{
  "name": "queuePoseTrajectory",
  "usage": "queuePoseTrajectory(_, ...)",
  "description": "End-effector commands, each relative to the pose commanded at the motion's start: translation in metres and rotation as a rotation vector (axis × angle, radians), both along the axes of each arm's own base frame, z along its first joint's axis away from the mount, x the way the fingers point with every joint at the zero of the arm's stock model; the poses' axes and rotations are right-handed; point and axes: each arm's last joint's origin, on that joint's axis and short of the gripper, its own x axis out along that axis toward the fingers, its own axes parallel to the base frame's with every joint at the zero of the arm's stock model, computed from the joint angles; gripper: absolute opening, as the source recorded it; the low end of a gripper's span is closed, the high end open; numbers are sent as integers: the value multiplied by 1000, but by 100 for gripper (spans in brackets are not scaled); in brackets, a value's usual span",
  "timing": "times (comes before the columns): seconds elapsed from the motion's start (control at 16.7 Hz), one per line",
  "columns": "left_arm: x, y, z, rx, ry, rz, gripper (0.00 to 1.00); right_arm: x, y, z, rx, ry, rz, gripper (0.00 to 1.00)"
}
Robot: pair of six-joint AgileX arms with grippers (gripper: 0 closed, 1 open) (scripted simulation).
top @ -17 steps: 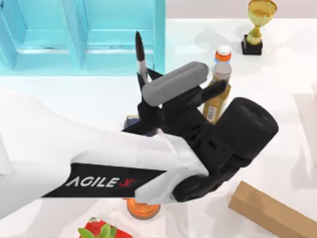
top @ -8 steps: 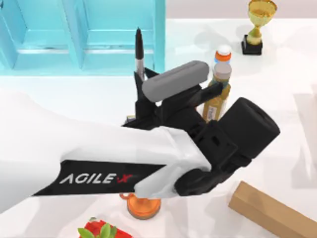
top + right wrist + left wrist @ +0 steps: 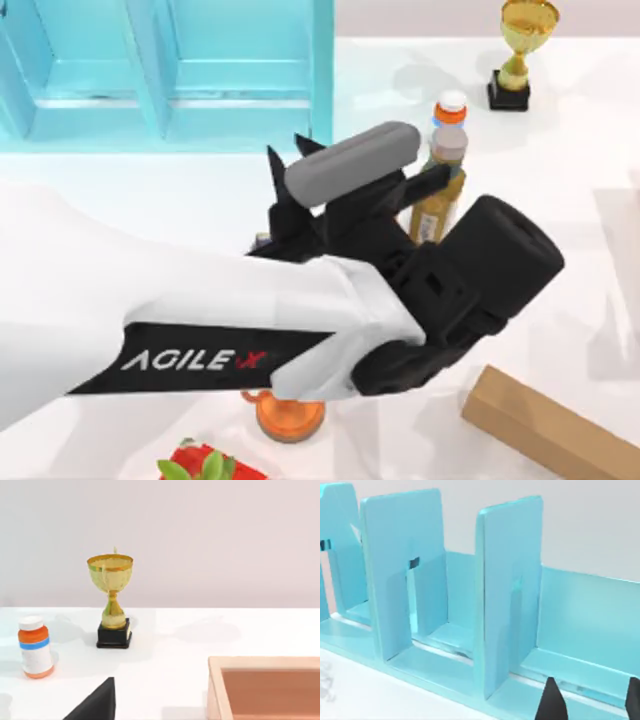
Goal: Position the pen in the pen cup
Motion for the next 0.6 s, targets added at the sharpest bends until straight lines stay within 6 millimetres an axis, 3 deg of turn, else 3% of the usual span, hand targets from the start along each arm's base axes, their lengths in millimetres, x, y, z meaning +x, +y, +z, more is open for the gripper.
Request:
queuePoseTrajectory(0.36,0,0,0,0,0,0,98,0,0,0,0,0,0,100)
queuePoseTrajectory(0.6,0,0,0,0,0,0,100,0,0,0,0,0,0,100)
